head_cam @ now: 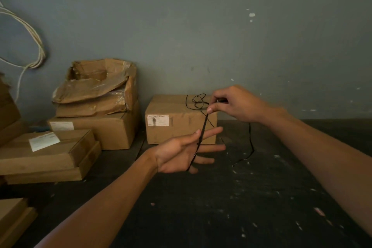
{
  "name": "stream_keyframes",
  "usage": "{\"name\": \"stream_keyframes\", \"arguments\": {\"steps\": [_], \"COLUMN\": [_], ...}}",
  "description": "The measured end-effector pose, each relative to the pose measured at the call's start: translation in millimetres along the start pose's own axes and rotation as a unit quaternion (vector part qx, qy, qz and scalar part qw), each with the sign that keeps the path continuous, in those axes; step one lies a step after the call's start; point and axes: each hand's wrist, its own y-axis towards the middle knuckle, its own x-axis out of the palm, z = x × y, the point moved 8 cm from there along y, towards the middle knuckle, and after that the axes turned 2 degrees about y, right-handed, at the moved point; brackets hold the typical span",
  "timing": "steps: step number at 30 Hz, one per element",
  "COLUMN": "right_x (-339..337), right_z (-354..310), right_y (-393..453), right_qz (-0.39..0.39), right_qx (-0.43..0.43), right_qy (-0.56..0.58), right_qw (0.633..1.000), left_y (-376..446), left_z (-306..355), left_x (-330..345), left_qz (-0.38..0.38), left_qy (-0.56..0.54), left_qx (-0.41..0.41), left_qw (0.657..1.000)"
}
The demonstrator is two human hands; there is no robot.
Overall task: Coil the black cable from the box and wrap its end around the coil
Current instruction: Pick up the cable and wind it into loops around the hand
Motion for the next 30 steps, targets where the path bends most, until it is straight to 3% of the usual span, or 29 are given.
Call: {"name": "stream_keyframes", "arguments": {"steps": [7, 11, 17, 23, 27, 30], "right_x": [35, 113, 171, 166, 132, 97], "right_z": [51, 72, 11, -33, -38, -31], "right_y": [-20, -48, -69, -76, -71, -56], "right_qz": [0.068, 0.009, -0.125, -0.198, -0.186, -0.164], "right_qx": [0.045, 0.103, 0.079, 0.026, 0.009, 0.020], "right_qy": [0.163, 0.170, 0.175, 0.163, 0.095, 0.040], "right_qw": [0.983, 0.980, 0.973, 0.966, 0.978, 0.986], "left_y": [-5, -6, 3, 1, -7, -10], "left_z": [41, 75, 81, 63, 44, 24], "left_x": [33, 26, -7, -41, -64, -67], "left_qz": [-0.071, -0.047, 0.041, 0.125, 0.166, 0.152], "left_qy": [-0.050, -0.072, -0.040, -0.048, -0.045, -0.037], "left_qx": [0.077, 0.138, 0.136, 0.133, 0.095, 0.057], "left_qw": [0.993, 0.987, 0.989, 0.982, 0.980, 0.986]}}
